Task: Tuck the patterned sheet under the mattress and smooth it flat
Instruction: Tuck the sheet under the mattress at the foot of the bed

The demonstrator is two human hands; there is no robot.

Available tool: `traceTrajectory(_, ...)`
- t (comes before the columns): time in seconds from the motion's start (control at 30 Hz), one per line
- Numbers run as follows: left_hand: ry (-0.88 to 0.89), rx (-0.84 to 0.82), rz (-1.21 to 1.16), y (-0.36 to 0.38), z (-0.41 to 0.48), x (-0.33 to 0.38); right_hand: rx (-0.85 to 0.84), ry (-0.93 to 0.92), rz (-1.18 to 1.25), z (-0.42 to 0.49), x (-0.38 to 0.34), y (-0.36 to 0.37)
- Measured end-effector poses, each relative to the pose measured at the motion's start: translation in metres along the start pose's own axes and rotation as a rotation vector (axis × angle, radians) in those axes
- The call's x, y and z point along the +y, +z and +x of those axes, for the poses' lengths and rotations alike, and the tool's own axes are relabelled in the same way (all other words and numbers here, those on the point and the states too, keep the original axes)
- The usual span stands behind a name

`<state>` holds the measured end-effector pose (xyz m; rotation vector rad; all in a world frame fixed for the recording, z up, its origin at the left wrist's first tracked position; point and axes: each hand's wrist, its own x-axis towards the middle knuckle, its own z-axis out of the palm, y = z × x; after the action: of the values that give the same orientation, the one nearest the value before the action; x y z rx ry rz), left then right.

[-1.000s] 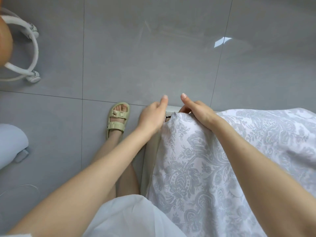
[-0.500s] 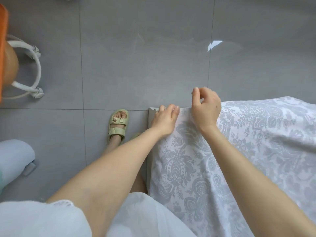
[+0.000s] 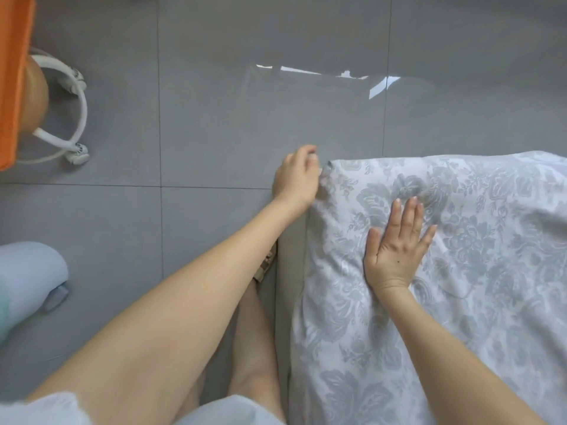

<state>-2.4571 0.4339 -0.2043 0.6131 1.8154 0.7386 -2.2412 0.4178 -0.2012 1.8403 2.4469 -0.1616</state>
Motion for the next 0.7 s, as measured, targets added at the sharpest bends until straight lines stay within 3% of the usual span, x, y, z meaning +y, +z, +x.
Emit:
traceTrajectory(0.07,-0.083,0.117,-0.112,-0.006,-0.033,-0.039,0.039,-0.003,-0.011,0.0,0.0,0.003)
traceTrajectory(0.27,-0.326,-0.213,-0.483,0.049,-0.154,-0.134,0.02,-0.006,0.006,-0.001,-0.002,-0.007)
traceTrajectory(0.33,-0.338,-0.225,-0.627,0.059,-0.174,-0.135,-0.043,0.002,0.055,0.0,-0.005,-0.024)
traceTrajectory(0.4,-0.327,-0.217,-0.588,0.068,-0.179,-0.14,-0.015,-0.029,0.008,-0.002,-0.015,-0.049)
traceTrajectory(0.5,-0.396,-0.253,-0.636,0.075,-0.176,-0.14,0.193,-0.437,-0.103,-0.015,-0.054,-0.075)
traceTrajectory(0.6,-0.509,-0.356,-0.706,0.089,-0.169,-0.134,-0.076,-0.882,-0.238,-0.013,-0.089,-0.065)
traceTrajectory(0.7,-0.583,-0.452,-0.721,0.101,-0.165,-0.125,-0.383,-1.043,-0.577,-0.004,-0.098,-0.047)
